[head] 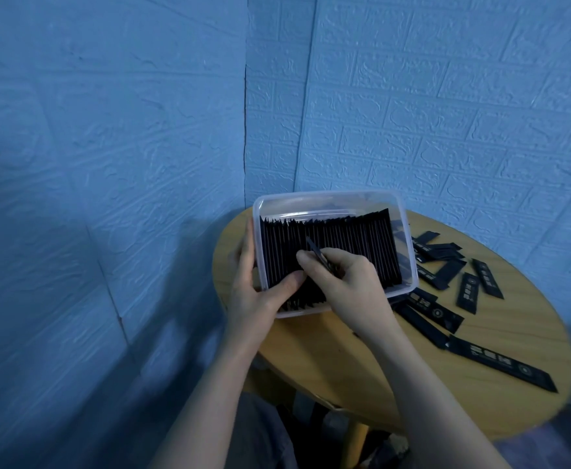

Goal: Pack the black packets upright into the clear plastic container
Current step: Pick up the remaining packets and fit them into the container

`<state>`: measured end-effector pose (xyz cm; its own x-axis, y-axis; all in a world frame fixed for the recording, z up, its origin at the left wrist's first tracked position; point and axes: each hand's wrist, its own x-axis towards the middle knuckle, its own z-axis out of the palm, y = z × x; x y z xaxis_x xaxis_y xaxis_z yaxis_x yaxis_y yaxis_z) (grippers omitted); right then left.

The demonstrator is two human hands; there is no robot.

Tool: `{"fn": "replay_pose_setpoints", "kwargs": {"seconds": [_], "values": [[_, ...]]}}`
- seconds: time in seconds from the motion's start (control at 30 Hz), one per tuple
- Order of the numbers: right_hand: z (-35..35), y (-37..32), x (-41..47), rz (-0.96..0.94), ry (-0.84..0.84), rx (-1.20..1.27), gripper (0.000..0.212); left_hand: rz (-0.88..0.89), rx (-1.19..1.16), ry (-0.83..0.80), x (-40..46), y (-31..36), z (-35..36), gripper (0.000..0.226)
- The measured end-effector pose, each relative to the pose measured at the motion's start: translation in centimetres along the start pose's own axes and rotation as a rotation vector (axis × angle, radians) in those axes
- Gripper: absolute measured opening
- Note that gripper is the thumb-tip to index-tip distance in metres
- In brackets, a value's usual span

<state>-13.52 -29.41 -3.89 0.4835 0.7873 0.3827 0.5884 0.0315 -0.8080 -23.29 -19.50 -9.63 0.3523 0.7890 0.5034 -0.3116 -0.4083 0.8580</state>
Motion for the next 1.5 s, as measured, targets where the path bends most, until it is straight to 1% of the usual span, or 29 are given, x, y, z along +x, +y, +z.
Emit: {"fn": "replay_pose_setpoints", "kwargs": {"seconds": [0.07, 0.1, 0.13, 0.2, 0.3, 0.4, 0.47, 0.5, 0.57, 0.6, 0.7, 0.83, 0.97, 1.03, 1.13, 1.27, 1.4, 1.5], "values": [[-0.3, -0.4, 0.0, 0.059, -0.020, 0.027, 0.073, 0.001, 0.005, -0.005, 0.0, 0.1, 0.1, 0.093], [-0.5, -0.4, 0.1, 0.100, -0.017, 0.028, 0.079, 0.003, 0.012, -0.005, 0.0, 0.2, 0.2, 0.093], [-0.5, -0.3, 0.3, 0.138, -0.004, 0.040, 0.076, 0.007, 0.016, -0.001, 0.0, 0.1, 0.2, 0.092], [-0.5, -0.3, 0.5, 0.182, 0.008, 0.097, 0.060, 0.002, 0.018, 0.010, 0.0, 0.1, 0.1, 0.088], [-0.6, -0.3, 0.6, 0.132, -0.033, 0.109, 0.045, -0.001, 0.018, 0.001, -0.1, 0.1, 0.0, 0.086], [-0.9, -0.2, 0.5, 0.132, -0.048, 0.181, 0.051, 0.002, 0.024, 0.005, -0.1, 0.1, 0.1, 0.086], [-1.1, -0.2, 0.5, 0.150, -0.052, 0.228, 0.050, -0.003, 0.027, 0.010, -0.2, 0.1, 0.1, 0.087], [-1.1, -0.2, 0.5, 0.162, -0.061, 0.235, 0.045, -0.008, 0.023, 0.011, -0.1, 0.1, 0.1, 0.088], [-0.9, 0.1, 0.7, 0.192, -0.079, 0.222, 0.026, -0.024, 0.013, 0.011, -0.2, 0.2, 0.1, 0.089], [-0.7, 0.3, 0.8, 0.199, -0.077, 0.212, 0.022, -0.033, 0.011, 0.012, -0.1, 0.1, 0.1, 0.090], [-0.1, 0.5, 1.0, 0.179, -0.005, 0.209, 0.020, -0.038, 0.015, 0.005, -0.1, -0.1, 0.0, 0.090], [0.4, 0.2, 1.0, 0.168, 0.174, 0.188, 0.016, -0.037, 0.017, -0.006, -0.1, 0.0, 0.0, 0.091], [0.4, 0.2, 0.8, 0.135, 0.170, 0.167, 0.014, -0.054, 0.014, -0.018, 0.0, 0.0, 0.0, 0.092], [0.5, 0.3, 0.8, 0.103, 0.190, 0.075, 0.019, -0.058, 0.000, -0.018, 0.0, -0.1, 0.0, 0.093], [1.2, 0.3, 0.5, 0.059, 0.193, -0.094, 0.032, -0.041, 0.001, -0.002, 0.0, 0.0, 0.1, 0.092], [1.6, 0.8, -0.3, -0.055, 0.074, -0.179, 0.042, -0.056, 0.005, 0.000, 0.2, -0.4, -0.1, 0.092], [0.1, 2.1, -1.1, -0.128, -0.019, -0.104, 0.057, -0.040, 0.033, 0.017, 0.0, 0.2, -0.1, 0.094], [-1.2, 3.3, -1.9, -0.251, -0.169, -0.227, 0.071, -0.052, 0.042, 0.010, 0.0, 0.4, -0.1, 0.093]]}}
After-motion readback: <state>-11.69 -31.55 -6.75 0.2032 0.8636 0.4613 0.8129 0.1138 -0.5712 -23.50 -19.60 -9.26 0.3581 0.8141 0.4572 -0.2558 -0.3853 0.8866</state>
